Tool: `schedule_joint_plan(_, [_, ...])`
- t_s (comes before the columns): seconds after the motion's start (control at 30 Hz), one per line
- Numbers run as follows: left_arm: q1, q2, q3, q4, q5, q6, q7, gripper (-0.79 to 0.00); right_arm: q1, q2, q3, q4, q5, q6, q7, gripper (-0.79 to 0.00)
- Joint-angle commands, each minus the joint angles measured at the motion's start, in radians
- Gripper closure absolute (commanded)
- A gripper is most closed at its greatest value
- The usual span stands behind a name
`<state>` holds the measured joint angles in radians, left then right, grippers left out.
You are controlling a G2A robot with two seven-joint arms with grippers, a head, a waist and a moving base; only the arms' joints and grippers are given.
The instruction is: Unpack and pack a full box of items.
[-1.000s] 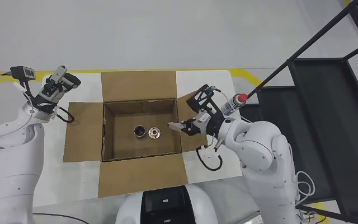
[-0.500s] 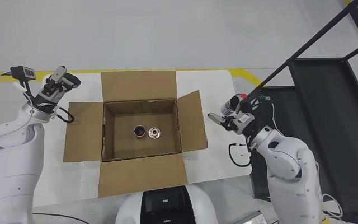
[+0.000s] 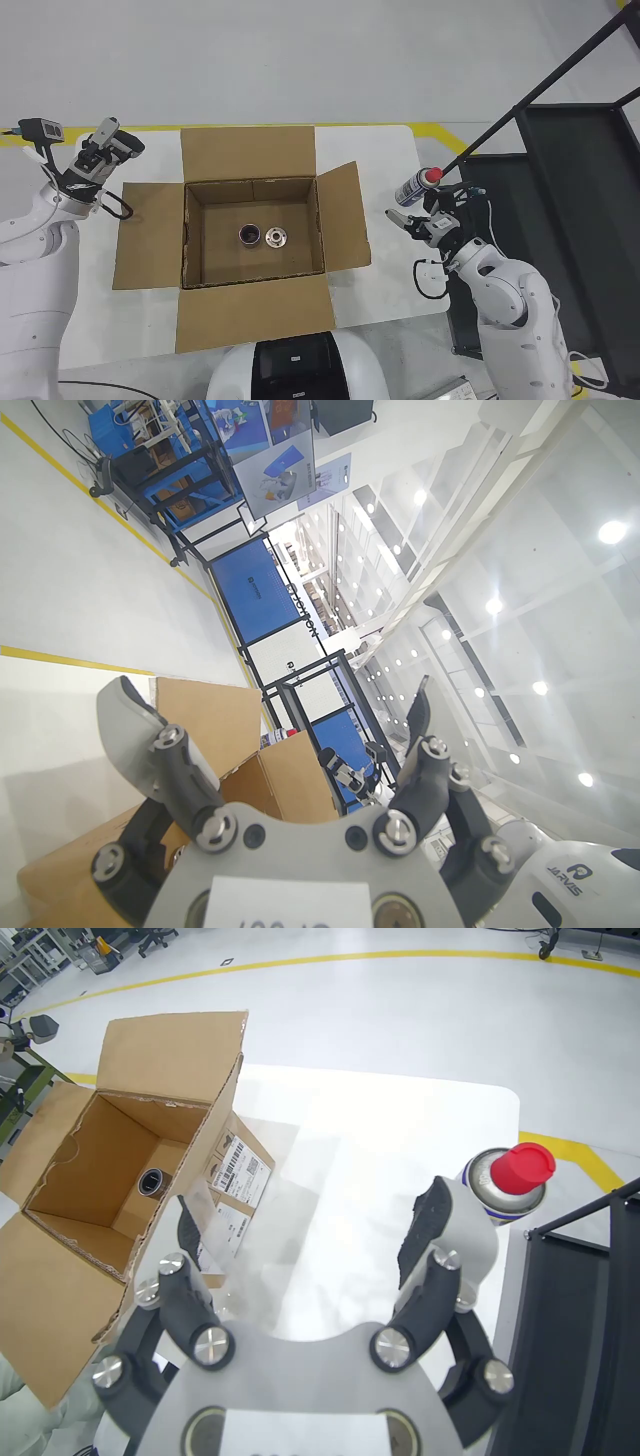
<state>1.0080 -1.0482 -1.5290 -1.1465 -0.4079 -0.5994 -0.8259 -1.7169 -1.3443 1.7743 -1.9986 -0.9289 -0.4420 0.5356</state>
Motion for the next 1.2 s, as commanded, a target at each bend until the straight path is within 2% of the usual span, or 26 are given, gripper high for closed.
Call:
schedule_joint_plan(0.0, [0.0, 0.0, 0.0, 0.0, 0.0, 0.0, 0.0, -0.785, 0.0, 0.0, 0.0, 0.0, 0.0, 0.0, 0.0, -0.785])
schedule_joint_plan(0.2, [0.0, 0.0, 0.0, 0.0, 0.0, 0.0, 0.0, -0.785, 0.0, 0.0, 0.0, 0.0, 0.0, 0.0, 0.0, -0.785])
schedule_joint_plan(0.27, [0.0, 0.0, 0.0, 0.0, 0.0, 0.0, 0.0, -0.785, 0.015, 0.001, -0.005, 0.02, -0.053, 0.036, -0.027, -0.785])
schedule_joint_plan(0.4, [0.0, 0.0, 0.0, 0.0, 0.0, 0.0, 0.0, -0.785, 0.048, 0.004, -0.037, 0.117, -0.158, 0.027, -0.137, -0.785])
schedule_joint_plan(0.6, [0.0, 0.0, 0.0, 0.0, 0.0, 0.0, 0.0, -0.785, 0.095, 0.009, -0.053, 0.317, -0.279, 0.039, -0.364, -0.785])
schedule_joint_plan(0.77, [0.0, 0.0, 0.0, 0.0, 0.0, 0.0, 0.0, -0.785, 0.095, 0.011, -0.061, 0.405, -0.352, 0.07, -0.518, -0.785])
schedule_joint_plan(0.93, [0.0, 0.0, 0.0, 0.0, 0.0, 0.0, 0.0, -0.785, 0.123, 0.011, -0.085, 0.492, -0.373, 0.102, -0.609, -0.785])
schedule_joint_plan(1.17, [0.0, 0.0, 0.0, 0.0, 0.0, 0.0, 0.0, -0.785, 0.216, 0.008, -0.126, 0.649, -0.35, 0.113, -0.691, -0.785])
